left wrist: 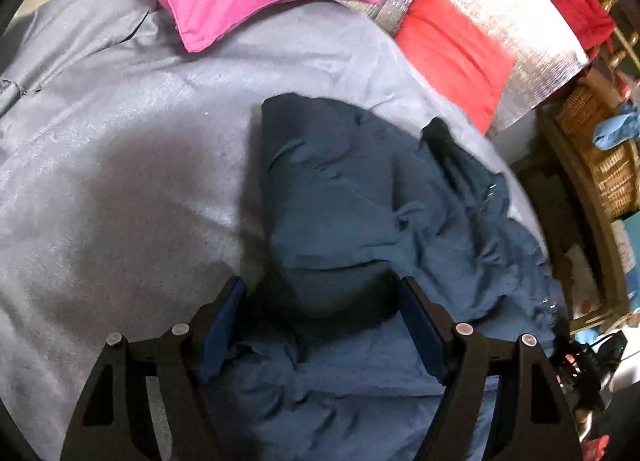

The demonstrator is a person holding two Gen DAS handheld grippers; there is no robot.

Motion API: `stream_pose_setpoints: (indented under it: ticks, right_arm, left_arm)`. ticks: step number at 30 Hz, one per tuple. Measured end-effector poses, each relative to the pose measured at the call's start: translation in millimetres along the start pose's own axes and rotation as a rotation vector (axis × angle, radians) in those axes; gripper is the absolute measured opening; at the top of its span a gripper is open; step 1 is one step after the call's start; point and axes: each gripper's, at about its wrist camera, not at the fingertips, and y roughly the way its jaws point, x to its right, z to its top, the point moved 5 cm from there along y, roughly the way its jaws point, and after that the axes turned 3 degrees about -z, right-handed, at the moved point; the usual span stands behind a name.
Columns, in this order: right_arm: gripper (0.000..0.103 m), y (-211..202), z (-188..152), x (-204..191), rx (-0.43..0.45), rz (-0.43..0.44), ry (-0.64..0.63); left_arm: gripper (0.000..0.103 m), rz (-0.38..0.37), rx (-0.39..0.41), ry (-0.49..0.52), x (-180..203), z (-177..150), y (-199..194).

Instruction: Fold large clothes

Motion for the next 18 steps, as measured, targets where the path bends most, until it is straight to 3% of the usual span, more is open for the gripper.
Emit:
stream_pose_setpoints:
  ticks: [2, 3, 5, 10, 13, 15, 18]
  right_arm:
    - [0.033, 15, -5, 12, -0.060, -0.033, 0.026]
    - [0.039, 20, -7, 15, -0.079, -0.037, 0.038]
    - [0.041, 20, -7, 19, -0.094, -0.033, 0.067]
    - [0.055, -6, 3, 16, -0.044, -0.044, 0.077]
    - [0.055, -33, 13, 12, 0.064, -0.064, 0.047]
    - [0.055, -48, 16, 6, 0.115, -0.030, 0.024]
    - [0.038, -57, 10, -17, 0.134, 0.033, -0.080]
  left_arm:
    - [0.078, 0.033, -0.037, 0.002, -4, -4, 9]
    - [0.078, 0.040, -0.031, 0.009, -3, -4, 8]
    - [0.078, 0.055, -0.031, 0.015, 1, -2, 3]
    - [0.078, 0.076, 0.074, 0.037, 10, 8, -29]
    - [0.078, 0.074, 0.174, 0.086, 23, 13, -54]
    - [0.078, 0.046, 0.216, 0.121, 35, 11, -64]
    - [0.078, -0.023, 0.236, 0.194, 60, 6, -65]
